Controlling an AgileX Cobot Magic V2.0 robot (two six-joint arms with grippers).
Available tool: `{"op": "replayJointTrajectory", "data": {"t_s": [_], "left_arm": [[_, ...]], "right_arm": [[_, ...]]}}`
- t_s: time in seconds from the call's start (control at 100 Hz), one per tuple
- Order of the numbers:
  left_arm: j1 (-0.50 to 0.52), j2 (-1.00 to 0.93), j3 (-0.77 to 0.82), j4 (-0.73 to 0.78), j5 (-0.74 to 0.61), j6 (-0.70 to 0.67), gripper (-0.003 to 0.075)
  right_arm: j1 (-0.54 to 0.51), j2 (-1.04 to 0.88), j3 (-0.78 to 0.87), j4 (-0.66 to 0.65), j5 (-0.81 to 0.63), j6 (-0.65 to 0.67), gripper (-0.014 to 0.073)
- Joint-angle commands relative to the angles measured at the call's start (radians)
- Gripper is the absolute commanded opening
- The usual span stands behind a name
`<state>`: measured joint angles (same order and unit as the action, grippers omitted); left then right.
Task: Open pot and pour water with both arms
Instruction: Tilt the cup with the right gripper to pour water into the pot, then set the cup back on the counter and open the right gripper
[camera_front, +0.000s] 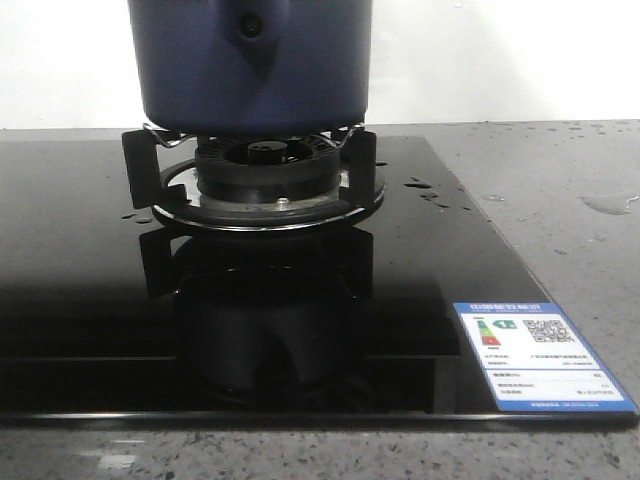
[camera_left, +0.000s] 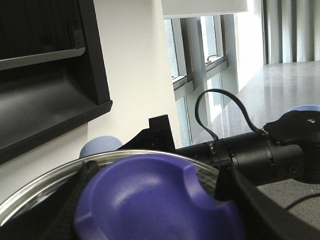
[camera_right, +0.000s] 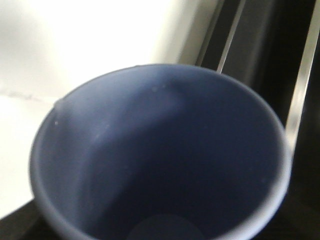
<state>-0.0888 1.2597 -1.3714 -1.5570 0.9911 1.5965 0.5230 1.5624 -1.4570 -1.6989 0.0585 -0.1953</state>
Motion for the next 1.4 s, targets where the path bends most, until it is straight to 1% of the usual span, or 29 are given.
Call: {"op": "replayJointTrajectory", "data": {"t_s": [0.0,0.03,0.09,0.18,0.29,0.35,0.39,0.4,0.48,0.55,0.63,0.76,0.83,0.89,0.9,0.92,1.01,1.08,1.14,1.32,1.39], "left_arm": [[0.001,-0.034,-0.041,-0.099,-0.007,-0.01,0.0274],[0.001,-0.034,-0.041,-0.099,-0.007,-0.01,0.0274],[0.001,-0.034,-0.041,-0.099,-0.007,-0.01,0.0274],[0.001,-0.032,-0.041,-0.099,-0.007,-0.01,0.0274],[0.001,-0.032,-0.041,-0.099,-0.007,-0.01,0.0274],[0.001,-0.03,-0.041,-0.099,-0.007,-0.01,0.0274],[0.001,-0.025,-0.041,-0.099,-0.007,-0.01,0.0274],[0.001,-0.023,-0.041,-0.099,-0.007,-0.01,0.0274],[0.001,-0.012,-0.041,-0.097,-0.007,-0.01,0.0274],[-0.001,0.002,-0.041,-0.097,-0.005,-0.01,0.0274],[-0.006,0.024,-0.041,-0.097,-0.002,-0.01,0.0274],[-0.025,0.058,-0.041,-0.097,-0.002,-0.01,0.0274],[-0.04,0.081,-0.041,-0.097,-0.002,-0.006,0.0274],[-0.056,0.104,-0.041,-0.097,-0.002,-0.004,0.0274],[-0.058,0.107,-0.041,-0.097,-0.002,-0.004,0.0274],[-0.062,0.114,-0.041,-0.097,-0.002,-0.004,0.0274],[-0.086,0.139,-0.041,-0.097,-0.002,-0.004,0.0274],[-0.101,0.147,-0.041,-0.097,-0.005,-0.004,0.0274],[-0.111,0.152,-0.041,-0.097,-0.008,-0.002,0.0274],[-0.114,0.157,-0.041,-0.097,-0.008,-0.002,0.0274],[-0.114,0.157,-0.041,-0.097,-0.008,-0.002,0.0274]], "right_arm": [[-0.001,-0.046,-0.042,0.148,0.02,0.147,0.0308],[-0.001,-0.046,-0.042,0.229,0.029,0.224,0.0308],[-0.001,-0.046,-0.042,0.36,0.071,0.335,0.0308],[-0.001,-0.046,-0.042,0.519,0.161,0.421,0.0308],[-0.005,-0.055,-0.042,0.659,0.259,0.432,0.0308],[-0.016,-0.072,-0.042,0.735,0.28,0.432,0.0308],[-0.031,-0.09,-0.04,0.817,0.288,0.432,0.0308],[-0.031,-0.093,-0.04,0.817,0.288,0.432,0.0308],[-0.078,-0.142,-0.005,0.941,0.273,0.432,0.0308],[-0.133,-0.204,0.068,1.036,0.22,0.432,0.0308],[-0.205,-0.271,0.169,1.085,0.135,0.432,0.0308],[-0.351,-0.376,0.428,1.124,-0.058,0.432,0.0308],[-0.427,-0.419,0.578,1.143,-0.204,0.432,0.0308],[-0.492,-0.439,0.705,1.161,-0.366,0.432,0.0308],[-0.499,-0.439,0.719,1.164,-0.366,0.432,0.0308],[-0.517,-0.44,0.757,1.175,-0.426,0.432,0.0308],[-0.58,-0.431,0.901,1.228,-0.578,0.432,0.0308],[-0.611,-0.418,0.981,1.254,-0.637,0.432,0.0308],[-0.621,-0.409,1.022,1.255,-0.641,0.432,0.0308],[-0.621,-0.384,1.051,1.261,-0.645,0.432,0.0309],[-0.621,-0.383,1.051,1.268,-0.653,0.432,0.0325]]}}
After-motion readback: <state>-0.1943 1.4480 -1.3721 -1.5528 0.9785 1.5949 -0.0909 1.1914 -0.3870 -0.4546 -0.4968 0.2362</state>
